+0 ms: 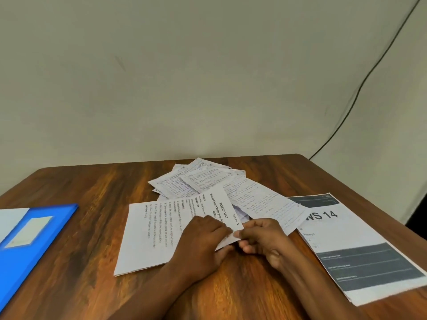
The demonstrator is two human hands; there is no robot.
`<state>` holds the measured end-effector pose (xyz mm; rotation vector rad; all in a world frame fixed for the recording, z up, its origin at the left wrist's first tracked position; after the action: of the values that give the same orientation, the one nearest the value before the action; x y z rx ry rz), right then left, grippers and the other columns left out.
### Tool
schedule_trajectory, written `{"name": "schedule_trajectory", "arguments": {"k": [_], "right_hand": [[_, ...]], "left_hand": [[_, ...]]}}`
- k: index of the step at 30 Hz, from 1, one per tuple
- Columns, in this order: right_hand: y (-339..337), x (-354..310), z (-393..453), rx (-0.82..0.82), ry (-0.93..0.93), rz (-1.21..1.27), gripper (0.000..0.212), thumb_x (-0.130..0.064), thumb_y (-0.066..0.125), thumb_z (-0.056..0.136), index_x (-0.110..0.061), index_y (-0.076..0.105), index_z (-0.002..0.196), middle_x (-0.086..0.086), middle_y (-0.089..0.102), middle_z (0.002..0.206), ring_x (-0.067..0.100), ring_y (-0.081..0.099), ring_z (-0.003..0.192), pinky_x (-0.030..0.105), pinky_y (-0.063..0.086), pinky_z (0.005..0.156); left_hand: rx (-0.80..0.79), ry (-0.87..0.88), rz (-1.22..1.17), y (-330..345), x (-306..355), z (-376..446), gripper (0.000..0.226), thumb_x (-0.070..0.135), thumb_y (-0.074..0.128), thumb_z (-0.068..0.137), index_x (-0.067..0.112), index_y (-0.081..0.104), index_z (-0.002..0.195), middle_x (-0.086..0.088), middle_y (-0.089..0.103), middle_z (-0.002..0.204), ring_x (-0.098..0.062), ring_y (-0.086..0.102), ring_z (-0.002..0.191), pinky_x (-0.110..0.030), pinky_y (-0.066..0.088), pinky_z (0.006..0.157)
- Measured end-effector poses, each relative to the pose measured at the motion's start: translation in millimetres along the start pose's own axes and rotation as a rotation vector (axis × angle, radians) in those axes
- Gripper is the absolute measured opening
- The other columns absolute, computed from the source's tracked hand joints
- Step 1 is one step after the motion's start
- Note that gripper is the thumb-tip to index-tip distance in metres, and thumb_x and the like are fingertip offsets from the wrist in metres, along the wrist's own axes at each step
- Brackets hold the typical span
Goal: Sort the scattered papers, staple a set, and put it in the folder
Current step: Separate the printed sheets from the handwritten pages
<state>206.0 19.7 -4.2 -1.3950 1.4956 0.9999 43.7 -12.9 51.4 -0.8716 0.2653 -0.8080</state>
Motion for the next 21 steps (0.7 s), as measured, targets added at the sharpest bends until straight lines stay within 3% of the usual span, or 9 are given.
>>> {"name": "schedule_trajectory", "arguments": {"k": [3,5,9,12,17,21], "right_hand": [[-2.5,-0.8,-1.9,-0.001,0.004,0.041,0.029,0.008,0.083,0.078,0.011,0.070,0.103,0.027,0.075,0.084,0.019,0.066,0.052,0.024,0.056,0.046],[-3.1,-2.9,-6.2,-0.002,-0.005,0.047,0.029,0.007,0.083,0.079,0.009,0.070,0.105,0.028,0.076,0.086,0.020,0.067,0.054,0.025,0.056,0.047],[-8.7,-12.6,-23.8,-0.007,-0.041,-0.081,0.029,-0.001,0.080,0.086,0.000,0.068,0.112,0.029,0.076,0.088,0.027,0.071,0.063,0.030,0.059,0.052],[-35.0,-26.4,-41.7,0.038,-0.124,-0.208,0.018,-0.002,0.078,0.089,-0.005,0.072,0.106,0.024,0.076,0.081,0.027,0.070,0.063,0.033,0.057,0.054],[-129.7,-41.1,-77.8,0.385,-0.237,-0.517,0.012,-0.016,0.083,0.087,-0.024,0.078,0.094,0.002,0.077,0.072,0.017,0.073,0.059,0.028,0.056,0.053],[-204.8,-32.3,-109.9,0.661,-0.298,-0.668,0.014,-0.024,0.086,0.084,-0.033,0.078,0.090,-0.011,0.076,0.076,0.007,0.071,0.064,0.028,0.059,0.058]], "left_hand": [[0.081,0.084,0.035,5.0,8.6,7.8,0.005,0.029,0.071,0.091,0.025,0.074,0.089,0.008,0.068,0.082,-0.015,0.062,0.079,-0.036,0.046,0.069],[0.120,0.086,0.045,6.8,6.4,8.1,0.007,0.023,0.073,0.088,0.024,0.073,0.081,0.007,0.066,0.075,-0.016,0.061,0.073,-0.036,0.045,0.065],[0.099,0.117,0.034,14.0,3.7,6.0,0.006,0.021,0.075,0.085,0.025,0.074,0.080,0.009,0.065,0.073,-0.016,0.061,0.070,-0.035,0.044,0.064],[0.090,0.121,-0.005,15.2,3.1,6.0,0.008,0.025,0.071,0.089,0.025,0.076,0.084,0.009,0.068,0.076,-0.016,0.062,0.070,-0.035,0.046,0.064],[0.110,0.124,-0.033,17.3,2.1,5.5,0.014,0.027,0.066,0.091,0.024,0.079,0.086,0.009,0.071,0.077,-0.017,0.065,0.069,-0.036,0.047,0.066],[0.198,0.098,-0.055,14.0,1.8,6.4,0.026,0.030,0.062,0.092,0.021,0.080,0.074,0.005,0.072,0.072,-0.023,0.066,0.064,-0.039,0.045,0.067]]}}
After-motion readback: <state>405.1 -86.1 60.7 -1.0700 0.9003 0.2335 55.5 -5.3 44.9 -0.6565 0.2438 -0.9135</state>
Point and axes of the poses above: each hand's wrist, its own z-axis towards the middle knuckle, its own y-axis out of the palm, x = y × z, the point moved 9 cm from there along z, towards the middle knuckle
